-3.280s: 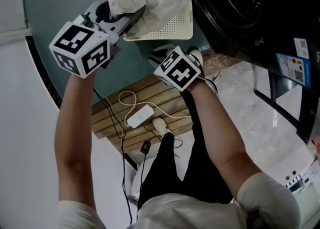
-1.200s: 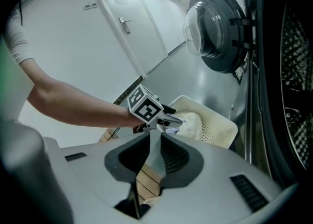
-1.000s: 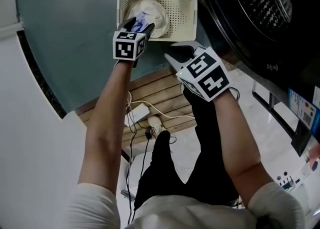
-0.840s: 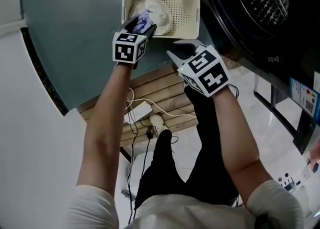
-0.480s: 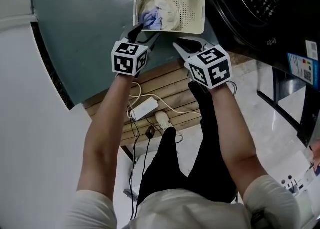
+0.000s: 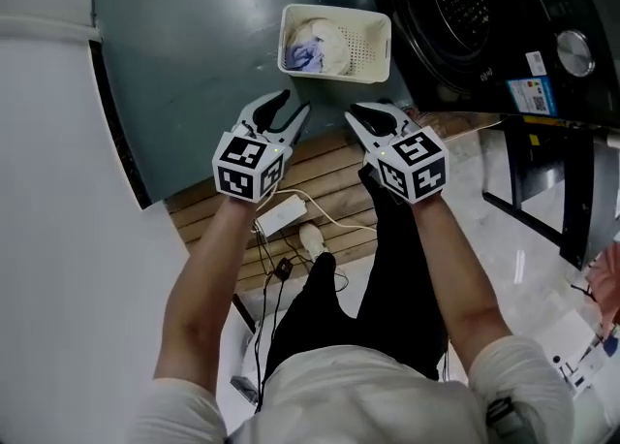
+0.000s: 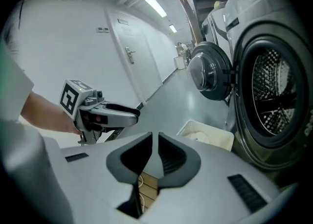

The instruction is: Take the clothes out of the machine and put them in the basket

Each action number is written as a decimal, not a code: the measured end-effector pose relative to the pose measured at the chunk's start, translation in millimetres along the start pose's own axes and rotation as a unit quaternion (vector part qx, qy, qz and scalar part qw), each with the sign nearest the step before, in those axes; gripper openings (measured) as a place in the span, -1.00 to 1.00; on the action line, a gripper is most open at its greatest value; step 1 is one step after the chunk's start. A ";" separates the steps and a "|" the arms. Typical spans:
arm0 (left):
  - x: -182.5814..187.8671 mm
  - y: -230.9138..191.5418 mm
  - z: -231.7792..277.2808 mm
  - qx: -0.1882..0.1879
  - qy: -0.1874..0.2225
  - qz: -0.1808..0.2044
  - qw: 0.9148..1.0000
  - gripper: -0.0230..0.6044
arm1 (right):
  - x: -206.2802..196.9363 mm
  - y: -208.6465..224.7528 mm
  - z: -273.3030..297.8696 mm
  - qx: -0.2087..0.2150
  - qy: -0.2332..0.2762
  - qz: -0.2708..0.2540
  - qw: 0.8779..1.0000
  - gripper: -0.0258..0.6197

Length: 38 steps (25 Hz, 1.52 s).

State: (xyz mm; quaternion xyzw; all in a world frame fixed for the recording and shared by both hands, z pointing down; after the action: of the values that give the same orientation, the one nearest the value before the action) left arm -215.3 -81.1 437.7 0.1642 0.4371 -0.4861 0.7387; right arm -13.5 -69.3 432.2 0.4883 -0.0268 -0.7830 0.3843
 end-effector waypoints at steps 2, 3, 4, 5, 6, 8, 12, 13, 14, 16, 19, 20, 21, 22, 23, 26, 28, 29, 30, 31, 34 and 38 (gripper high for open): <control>11.1 12.8 -35.1 -0.009 0.011 0.000 1.000 -0.46 | 8.6 -24.6 -19.5 0.001 0.002 -0.017 1.000 -0.79; 16.3 19.0 -52.1 -0.013 0.016 0.002 1.000 -0.49 | 12.9 -36.9 -28.7 0.001 0.003 -0.027 1.000 -0.80; 21.4 25.5 -68.7 -0.017 0.021 0.006 1.000 -0.55 | 16.9 -48.9 -37.8 0.002 0.005 -0.036 0.999 -0.82; 26.5 32.3 -85.0 -0.023 0.026 0.009 0.999 -0.58 | 20.3 -60.9 -47.0 0.002 0.007 -0.044 0.999 -0.83; 31.7 39.3 -101.2 -0.029 0.032 0.013 0.999 -0.68 | 23.3 -73.1 -56.5 0.002 0.010 -0.050 0.999 -0.84; 40.8 53.2 -133.7 -0.039 0.042 0.016 0.998 -0.76 | 27.6 -98.0 -75.6 0.003 0.015 -0.058 0.998 -0.85; 56.3 82.4 -198.7 -0.059 0.049 0.022 0.997 -0.83 | 31.1 -150.0 -112.2 0.002 0.020 -0.063 0.998 -0.86; 59.8 90.4 -215.3 -0.067 0.049 0.026 0.996 -0.86 | 32.1 -163.5 -120.9 0.003 0.025 -0.061 0.998 -0.88; 62.6 98.3 -231.0 -0.077 0.050 0.029 0.995 -0.90 | 33.5 -176.5 -129.6 0.004 0.029 -0.062 0.998 -0.89; 66.4 112.5 -258.6 -0.097 0.054 0.028 0.993 -0.93 | 36.6 -199.5 -145.5 0.008 0.038 -0.071 0.997 -0.91; 62.5 129.8 -298.6 -0.122 0.055 0.010 0.991 -0.93 | 33.3 -234.5 -167.7 0.020 0.044 -0.069 0.996 -0.91; 60.4 134.6 -311.2 -0.125 0.053 0.001 0.991 -0.93 | 31.7 -246.1 -176.2 0.022 0.045 -0.064 0.997 -0.91; 58.9 138.2 -322.9 -0.127 0.051 -0.008 0.991 -0.93 | 31.5 -257.1 -184.0 0.024 0.048 -0.062 0.997 -0.91; 58.0 140.5 -333.8 -0.126 0.049 -0.013 0.991 -0.93 | 32.4 -267.6 -190.5 0.024 0.053 -0.065 0.996 -0.91; 57.0 142.2 -343.6 -0.125 0.047 -0.014 0.991 -0.93 | 33.0 -277.5 -196.4 0.024 0.059 -0.071 0.995 -0.91; 52.3 149.2 -367.6 -0.118 0.044 0.004 0.992 -0.93 | 27.9 -301.8 -215.2 0.022 0.075 -0.086 0.993 -0.91; 48.1 154.8 -381.1 -0.108 0.044 0.025 0.993 -0.93 | 21.2 -314.6 -225.8 0.023 0.076 -0.096 0.992 -0.91; 44.7 158.1 -388.0 -0.102 0.044 0.033 0.993 -0.93 | 17.2 -320.8 -230.5 0.023 0.074 -0.100 0.992 -0.91; 41.2 160.8 -394.6 -0.097 0.045 0.039 0.994 -0.93 | 13.7 -326.3 -234.7 0.023 0.073 -0.102 0.992 -0.91; 38.6 162.5 -399.9 -0.094 0.046 0.039 0.994 -0.93 | 11.7 -330.7 -238.1 0.023 0.074 -0.102 0.992 -0.91; 32.0 166.7 -409.7 -0.090 0.052 0.028 0.994 -0.93 | 8.1 -341.2 -245.8 0.027 0.082 -0.106 0.991 -0.91; 25.5 173.6 -420.5 -0.089 0.061 0.020 0.994 -0.93 | 0.8 -354.5 -254.1 0.028 0.084 -0.121 0.989 -0.91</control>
State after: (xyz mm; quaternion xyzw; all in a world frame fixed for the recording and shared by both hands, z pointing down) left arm -266.4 267.1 148.4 0.1357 0.5199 -0.4197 0.7315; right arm -18.2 264.2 151.2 0.5622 0.0428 -0.7791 0.2739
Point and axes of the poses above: the fingertips, and each gripper's own axes: z forward along the fingers, y to its right, x out of its top, the point moved 9 cm from there along -z, backward along the fingers, and after that the axes turned 10 degrees about x, right-handed, at the moved point
